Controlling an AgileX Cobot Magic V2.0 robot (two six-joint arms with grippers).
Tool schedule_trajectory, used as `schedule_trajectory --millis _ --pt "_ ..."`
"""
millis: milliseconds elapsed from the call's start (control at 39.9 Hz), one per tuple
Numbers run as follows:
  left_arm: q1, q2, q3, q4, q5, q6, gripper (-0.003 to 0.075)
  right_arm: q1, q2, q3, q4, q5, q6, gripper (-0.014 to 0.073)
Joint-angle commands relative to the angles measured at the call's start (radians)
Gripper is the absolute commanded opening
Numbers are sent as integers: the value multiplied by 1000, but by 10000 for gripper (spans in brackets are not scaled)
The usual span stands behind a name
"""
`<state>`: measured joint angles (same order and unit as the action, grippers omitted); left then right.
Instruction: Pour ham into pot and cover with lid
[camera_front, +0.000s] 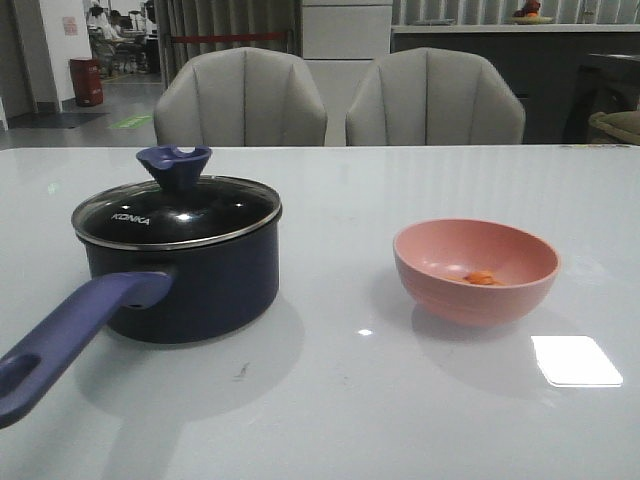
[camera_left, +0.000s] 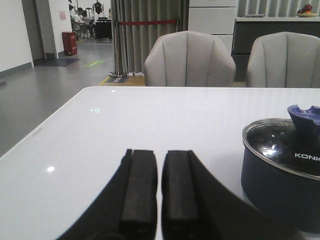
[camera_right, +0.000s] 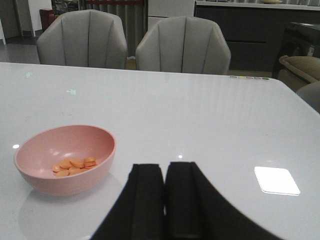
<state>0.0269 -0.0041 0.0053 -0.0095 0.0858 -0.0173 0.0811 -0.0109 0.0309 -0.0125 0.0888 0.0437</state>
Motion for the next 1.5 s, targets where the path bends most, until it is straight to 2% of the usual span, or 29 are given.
schedule_trajectory --millis 0,200,501,776,976,1127,1277,1477 --pt "2 -17 22 -6 -80 1 132 -5 -18 -9 -4 -89 -1 148" --pt "2 -17 22 -6 -114 1 132 -5 -18 -9 -4 -89 -1 148" --pt "2 -17 -1 -40 -355 1 132 -5 -18 -9 -4 -89 -1 148" --pt "2 28 -204 -75 -170 1 132 -5 -18 -9 -4 -89 -1 148" --pt "0 140 -365 -64 91 1 132 -5 -18 -9 -4 -89 -1 148" --pt "-56 227 -464 -61 182 1 132 -5 -18 -9 -4 -89 -1 148" --pt "-103 331 -551 -61 355 1 132 -5 -18 -9 -4 -89 -1 148" --pt "-106 410 -561 -70 369 1 132 -5 -18 -9 -4 -89 -1 148"
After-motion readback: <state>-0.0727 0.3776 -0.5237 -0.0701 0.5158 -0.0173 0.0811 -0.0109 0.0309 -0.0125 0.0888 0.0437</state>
